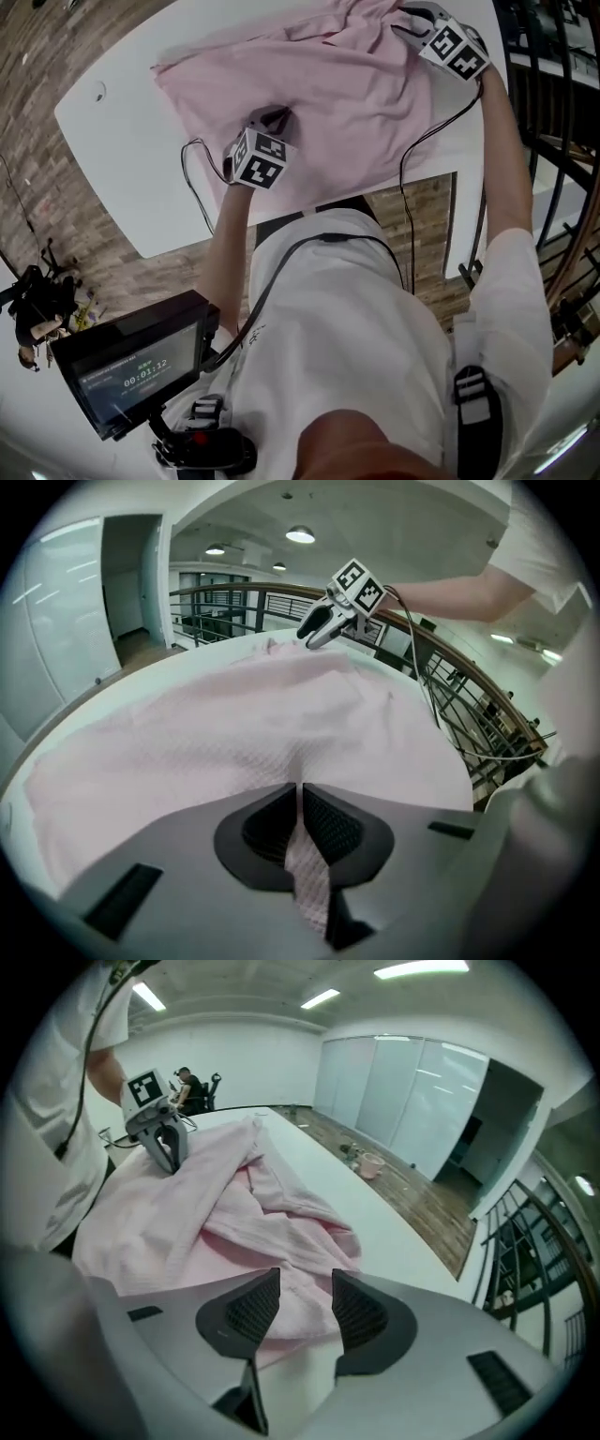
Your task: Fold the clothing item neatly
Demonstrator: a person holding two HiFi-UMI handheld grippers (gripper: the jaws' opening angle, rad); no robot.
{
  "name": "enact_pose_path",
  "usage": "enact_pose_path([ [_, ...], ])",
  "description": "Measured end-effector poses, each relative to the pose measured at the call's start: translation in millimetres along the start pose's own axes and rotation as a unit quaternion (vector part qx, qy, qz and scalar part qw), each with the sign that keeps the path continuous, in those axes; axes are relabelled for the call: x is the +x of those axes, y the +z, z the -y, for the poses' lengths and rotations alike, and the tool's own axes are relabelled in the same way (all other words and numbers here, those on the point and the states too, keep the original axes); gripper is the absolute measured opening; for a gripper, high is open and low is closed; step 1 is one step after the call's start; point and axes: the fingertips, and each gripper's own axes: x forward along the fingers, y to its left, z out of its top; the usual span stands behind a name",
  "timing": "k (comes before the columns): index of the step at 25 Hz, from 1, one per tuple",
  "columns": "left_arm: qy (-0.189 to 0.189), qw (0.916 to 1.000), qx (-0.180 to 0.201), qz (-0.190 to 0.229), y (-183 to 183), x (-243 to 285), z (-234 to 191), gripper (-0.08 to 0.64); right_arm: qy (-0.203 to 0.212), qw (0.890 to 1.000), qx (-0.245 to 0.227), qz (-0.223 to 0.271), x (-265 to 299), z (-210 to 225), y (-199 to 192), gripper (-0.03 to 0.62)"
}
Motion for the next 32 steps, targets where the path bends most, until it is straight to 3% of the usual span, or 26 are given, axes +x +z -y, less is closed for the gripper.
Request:
enact_pose_path([
  [3,0.000,0.9997,-0.026,0.002,-10,-11,0,0.003,0.081,0.996,-0.030,-0.029,11,-10,5,0.156],
  [7,0.012,0.9987,-0.049,0.002,6,3,18,0.003,0.151,0.983,-0.073,-0.070,14,-3,-33,0.154],
  [8,0.015,0.9986,-0.050,0.001,15,12,29,0.003,0.161,0.981,-0.080,-0.071,8,0,-48,0.135],
  [10,0.019,0.9985,-0.051,-0.001,27,26,47,0.005,0.171,0.979,-0.091,-0.065,-11,4,-68,0.022],
  [14,0.024,0.9979,-0.061,0.004,23,22,49,0.003,0.180,0.979,-0.081,-0.051,-32,7,-58,0.017],
  [18,0.031,0.9971,-0.069,0.007,12,17,46,0.005,0.158,0.987,-0.001,0.002,-36,35,-44,0.017],
  [20,0.039,0.9964,-0.075,0.010,14,20,49,0.005,0.132,0.991,0.035,0.015,-38,57,-58,0.015],
  [24,0.055,0.9949,-0.083,0.018,18,23,50,0.003,0.106,0.992,0.074,-0.012,-37,70,-99,0.015],
  [27,0.067,0.9940,-0.084,0.022,17,19,45,0.003,0.076,0.994,0.074,0.021,-29,63,-90,0.018],
  [29,0.110,0.9906,-0.076,0.029,18,8,32,0.003,0.047,0.993,0.090,0.064,-33,65,-73,0.075],
  [32,0.207,0.9742,-0.076,0.049,15,-26,-5,0.003,-0.012,0.984,0.127,0.124,-62,68,-56,0.106],
])
